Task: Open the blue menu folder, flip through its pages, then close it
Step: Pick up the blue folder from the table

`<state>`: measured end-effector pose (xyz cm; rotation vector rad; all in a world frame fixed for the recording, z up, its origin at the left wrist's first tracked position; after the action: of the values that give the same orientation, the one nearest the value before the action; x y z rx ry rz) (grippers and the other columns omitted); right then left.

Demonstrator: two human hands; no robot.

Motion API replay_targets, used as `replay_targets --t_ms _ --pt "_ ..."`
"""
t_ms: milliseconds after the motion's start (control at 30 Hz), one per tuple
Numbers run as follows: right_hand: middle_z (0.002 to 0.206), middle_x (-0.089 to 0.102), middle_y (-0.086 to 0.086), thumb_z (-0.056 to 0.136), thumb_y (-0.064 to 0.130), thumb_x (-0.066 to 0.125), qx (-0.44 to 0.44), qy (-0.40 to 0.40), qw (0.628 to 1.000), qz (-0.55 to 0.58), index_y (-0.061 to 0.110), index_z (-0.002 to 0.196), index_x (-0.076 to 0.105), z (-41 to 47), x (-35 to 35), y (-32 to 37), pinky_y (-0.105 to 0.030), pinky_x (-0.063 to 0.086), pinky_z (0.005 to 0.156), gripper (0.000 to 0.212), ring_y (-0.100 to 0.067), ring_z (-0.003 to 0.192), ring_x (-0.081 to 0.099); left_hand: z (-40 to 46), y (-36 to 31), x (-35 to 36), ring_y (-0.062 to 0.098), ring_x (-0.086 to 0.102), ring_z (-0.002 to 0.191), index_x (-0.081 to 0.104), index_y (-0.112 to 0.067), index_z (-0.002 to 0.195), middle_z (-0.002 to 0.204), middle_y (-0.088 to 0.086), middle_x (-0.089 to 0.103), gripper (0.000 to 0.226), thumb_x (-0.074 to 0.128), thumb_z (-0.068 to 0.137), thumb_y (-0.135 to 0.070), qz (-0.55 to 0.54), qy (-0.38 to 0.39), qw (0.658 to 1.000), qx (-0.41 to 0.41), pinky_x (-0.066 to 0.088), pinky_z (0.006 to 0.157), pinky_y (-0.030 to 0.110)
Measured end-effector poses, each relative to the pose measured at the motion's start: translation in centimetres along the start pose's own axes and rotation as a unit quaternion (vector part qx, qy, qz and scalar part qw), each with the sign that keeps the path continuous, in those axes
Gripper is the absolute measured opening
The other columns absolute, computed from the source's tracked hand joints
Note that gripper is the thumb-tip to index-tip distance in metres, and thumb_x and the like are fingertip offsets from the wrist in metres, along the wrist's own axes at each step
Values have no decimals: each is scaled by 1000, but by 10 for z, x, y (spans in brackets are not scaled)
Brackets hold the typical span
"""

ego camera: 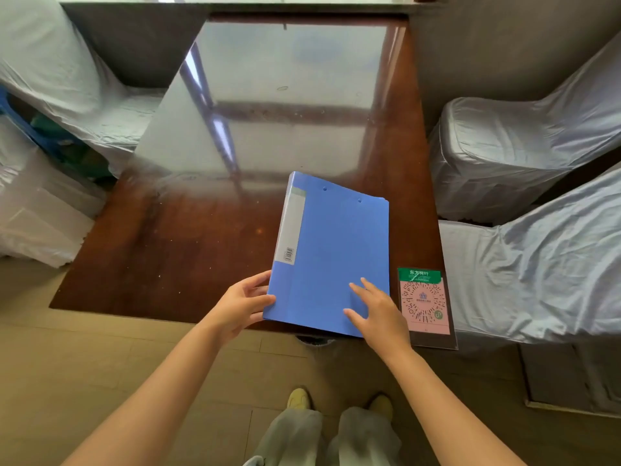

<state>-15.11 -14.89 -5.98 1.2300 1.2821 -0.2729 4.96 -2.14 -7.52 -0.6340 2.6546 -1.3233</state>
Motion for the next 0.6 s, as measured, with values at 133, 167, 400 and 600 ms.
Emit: replay_targets --t_ms 133,167,400,600 --pt "147 38 -8 83 29 65 118 -95 984 90 25 134 42 7 -59 -32 -46 45 95 56 -29 133 36 -16 -23 -4 21 67 103 57 -31 120 111 2 72 49 68 79 -7 -60 29 997 39 58 74 31" --pt "148 36 -9 84 28 64 147 -78 974 153 24 136 38 11 -68 -39 -48 42 99 58 -30 133 35 -19 -30 -4 22 66 104 57 -30 122 112 3 72 53 70 75 -10 -74 33 995 50 58 74 32" --pt "128 55 -10 87 11 60 140 16 878 457 15 137 35 32 -140 -31 -32 53 77 56 -25 104 61 -34 -96 17 27 64 107 57 -25 125 119 6 68 54 72 76 -11 -123 69 980 137 58 75 35" --pt "110 71 -6 88 16 59 17 46 874 484 24 128 46 27 -191 -4 -46 57 82 43 -26 99 68 -45 -142 37 23 67 103 57 -24 125 117 4 69 50 61 78 -7 -112 88 972 189 58 75 32"
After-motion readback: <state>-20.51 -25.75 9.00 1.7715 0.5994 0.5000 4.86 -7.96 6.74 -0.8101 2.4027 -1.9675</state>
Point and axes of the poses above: each hand's wrist, its own z-axis towards the middle knuckle, its own x-axis out of the palm, y = z × x, the point moved 10 cm from there along z, towards the middle knuckle
